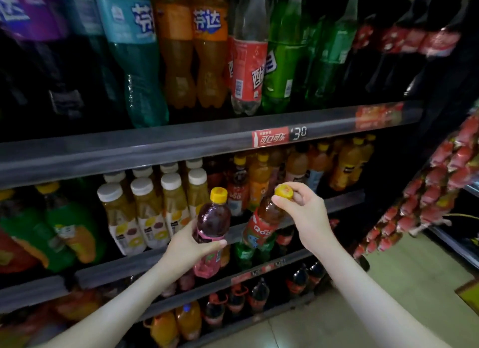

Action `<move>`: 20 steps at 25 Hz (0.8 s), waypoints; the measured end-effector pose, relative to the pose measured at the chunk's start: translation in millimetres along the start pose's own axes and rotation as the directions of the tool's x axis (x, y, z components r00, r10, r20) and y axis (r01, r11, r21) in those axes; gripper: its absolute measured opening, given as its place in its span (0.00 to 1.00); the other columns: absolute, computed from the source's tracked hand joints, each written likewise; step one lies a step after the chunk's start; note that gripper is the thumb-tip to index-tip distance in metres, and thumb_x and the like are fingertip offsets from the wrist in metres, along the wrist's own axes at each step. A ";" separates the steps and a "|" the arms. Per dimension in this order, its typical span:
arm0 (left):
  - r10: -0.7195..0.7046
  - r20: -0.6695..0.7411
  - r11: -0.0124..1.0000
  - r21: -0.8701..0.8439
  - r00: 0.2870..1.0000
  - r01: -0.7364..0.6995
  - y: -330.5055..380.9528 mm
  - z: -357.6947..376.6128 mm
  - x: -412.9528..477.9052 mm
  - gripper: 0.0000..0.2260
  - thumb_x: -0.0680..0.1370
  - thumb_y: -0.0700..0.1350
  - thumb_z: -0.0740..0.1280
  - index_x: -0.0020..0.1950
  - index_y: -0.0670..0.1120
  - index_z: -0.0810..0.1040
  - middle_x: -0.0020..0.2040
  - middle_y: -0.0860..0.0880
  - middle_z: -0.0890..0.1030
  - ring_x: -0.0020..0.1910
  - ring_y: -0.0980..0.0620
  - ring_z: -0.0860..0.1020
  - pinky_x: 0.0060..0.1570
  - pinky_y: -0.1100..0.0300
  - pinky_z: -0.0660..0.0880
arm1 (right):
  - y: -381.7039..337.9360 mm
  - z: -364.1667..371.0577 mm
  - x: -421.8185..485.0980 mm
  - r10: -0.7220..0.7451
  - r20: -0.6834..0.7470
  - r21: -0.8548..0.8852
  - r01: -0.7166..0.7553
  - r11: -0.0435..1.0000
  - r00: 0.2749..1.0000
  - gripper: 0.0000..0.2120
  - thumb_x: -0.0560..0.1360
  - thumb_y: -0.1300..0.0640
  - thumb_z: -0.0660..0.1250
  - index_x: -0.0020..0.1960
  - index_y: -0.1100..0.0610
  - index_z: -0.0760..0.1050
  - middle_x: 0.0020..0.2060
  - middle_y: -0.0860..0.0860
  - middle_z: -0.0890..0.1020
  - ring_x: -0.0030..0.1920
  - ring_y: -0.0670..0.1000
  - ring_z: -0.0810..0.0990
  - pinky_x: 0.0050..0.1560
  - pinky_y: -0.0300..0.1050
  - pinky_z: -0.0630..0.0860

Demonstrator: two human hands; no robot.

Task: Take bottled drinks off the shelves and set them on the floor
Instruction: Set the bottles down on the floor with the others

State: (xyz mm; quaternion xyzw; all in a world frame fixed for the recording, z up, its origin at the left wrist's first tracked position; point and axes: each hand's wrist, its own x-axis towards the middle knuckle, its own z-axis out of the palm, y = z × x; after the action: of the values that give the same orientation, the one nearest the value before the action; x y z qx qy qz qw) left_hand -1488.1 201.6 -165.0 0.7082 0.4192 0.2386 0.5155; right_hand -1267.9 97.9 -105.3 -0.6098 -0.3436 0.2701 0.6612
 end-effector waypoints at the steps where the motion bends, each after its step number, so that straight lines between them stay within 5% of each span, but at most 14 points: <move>1: -0.021 -0.052 0.999 -0.029 0.998 0.020 0.2 7.9 -0.5 0.25 0.64 0.53 0.79 0.57 0.61 0.72 0.53 0.62 0.78 0.54 0.60 0.77 0.55 0.61 0.73 | 2.6 -0.9 7.0 -0.021 0.079 -0.006 0.022 1.000 0.997 0.12 0.71 0.68 0.72 0.52 0.58 0.79 0.44 0.49 0.84 0.47 0.44 0.82 0.47 0.35 0.76; 7: -0.143 -0.435 0.981 -0.178 0.889 0.071 11.6 50.0 -20.0 0.25 0.63 0.47 0.80 0.54 0.60 0.73 0.50 0.61 0.80 0.49 0.64 0.77 0.54 0.60 0.74 | 20.6 7.8 39.9 -0.149 0.519 -0.077 0.220 0.973 0.842 0.19 0.72 0.65 0.71 0.55 0.45 0.76 0.56 0.39 0.80 0.59 0.38 0.77 0.59 0.34 0.74; 12: -0.225 -0.581 0.962 -0.259 0.782 0.084 12.7 53.1 -46.9 0.25 0.64 0.47 0.80 0.57 0.57 0.75 0.51 0.57 0.81 0.52 0.60 0.78 0.54 0.59 0.74 | 35.4 28.2 59.1 -0.147 0.532 -0.070 0.216 0.974 0.834 0.16 0.74 0.66 0.69 0.57 0.51 0.76 0.51 0.36 0.78 0.52 0.30 0.76 0.52 0.25 0.70; 16: -0.258 -0.618 0.961 -0.246 0.742 0.128 15.6 42.5 -55.4 0.33 0.59 0.55 0.81 0.62 0.56 0.75 0.54 0.58 0.81 0.55 0.56 0.78 0.59 0.55 0.74 | 42.0 45.0 71.0 -0.115 0.527 -0.175 0.240 0.955 0.842 0.17 0.76 0.60 0.68 0.63 0.52 0.76 0.54 0.36 0.77 0.58 0.40 0.75 0.61 0.36 0.71; 20: -0.222 -0.640 0.971 -0.215 0.735 0.106 22.5 34.0 -52.9 0.27 0.64 0.49 0.80 0.59 0.57 0.74 0.54 0.58 0.80 0.55 0.56 0.77 0.58 0.56 0.74 | 42.5 60.3 84.7 -0.171 0.570 -0.312 0.404 0.860 0.804 0.21 0.79 0.55 0.64 0.72 0.53 0.67 0.66 0.50 0.74 0.65 0.48 0.71 0.63 0.38 0.65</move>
State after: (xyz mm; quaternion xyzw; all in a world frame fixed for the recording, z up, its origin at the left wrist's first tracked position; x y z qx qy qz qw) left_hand -1482.4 136.6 -151.1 0.4933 0.6138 0.4605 0.4098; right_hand -1260.2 205.7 -135.7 -0.5789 -0.6503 0.2395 0.4296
